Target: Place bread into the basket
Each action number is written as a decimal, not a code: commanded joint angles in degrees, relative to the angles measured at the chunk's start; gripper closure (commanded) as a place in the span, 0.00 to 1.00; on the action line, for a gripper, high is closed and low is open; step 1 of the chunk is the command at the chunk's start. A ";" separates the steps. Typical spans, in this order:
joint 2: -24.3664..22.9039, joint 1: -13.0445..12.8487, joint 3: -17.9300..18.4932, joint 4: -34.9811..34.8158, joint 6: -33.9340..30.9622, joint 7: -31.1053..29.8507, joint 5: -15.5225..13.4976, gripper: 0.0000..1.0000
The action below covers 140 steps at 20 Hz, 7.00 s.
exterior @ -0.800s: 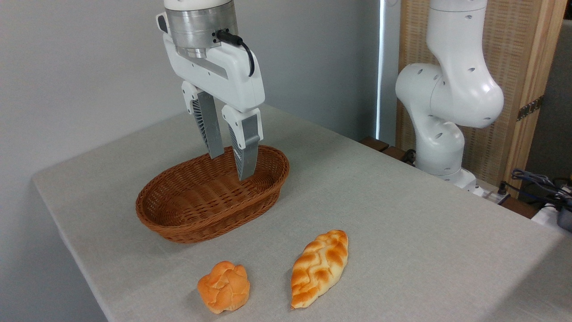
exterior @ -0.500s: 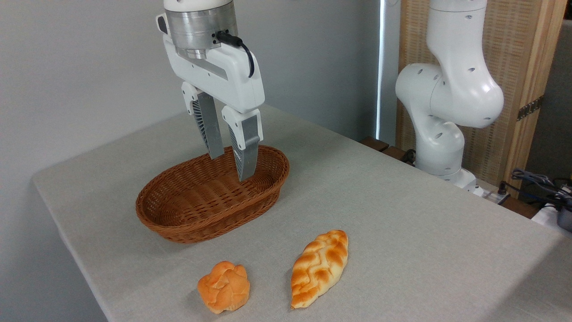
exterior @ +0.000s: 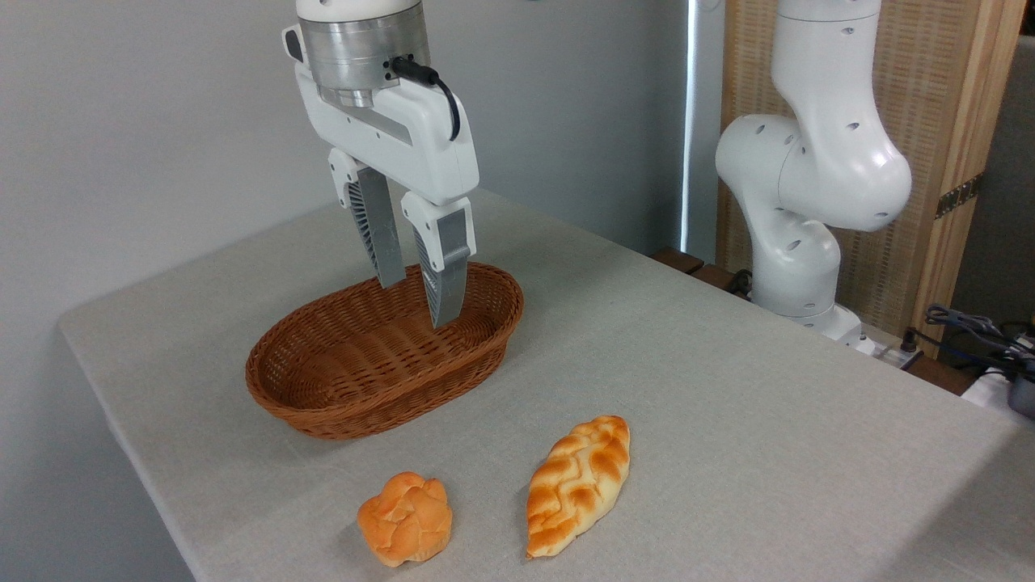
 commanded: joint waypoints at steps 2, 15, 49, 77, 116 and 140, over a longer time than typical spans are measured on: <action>0.03 -0.53 0.74 0.45 -1.43 0.13 -0.17 0.00; -3.83 -0.53 0.74 -4.81 0.67 1.09 0.36 0.00; -12.19 10.28 1.79 -40.77 31.00 11.73 5.63 0.00; -9.29 9.14 0.83 -40.42 30.30 11.47 5.55 0.64; 5.04 2.28 -19.39 -13.44 21.78 -8.66 -5.88 0.00; 2.58 -3.36 4.17 5.02 -5.11 0.91 1.24 0.00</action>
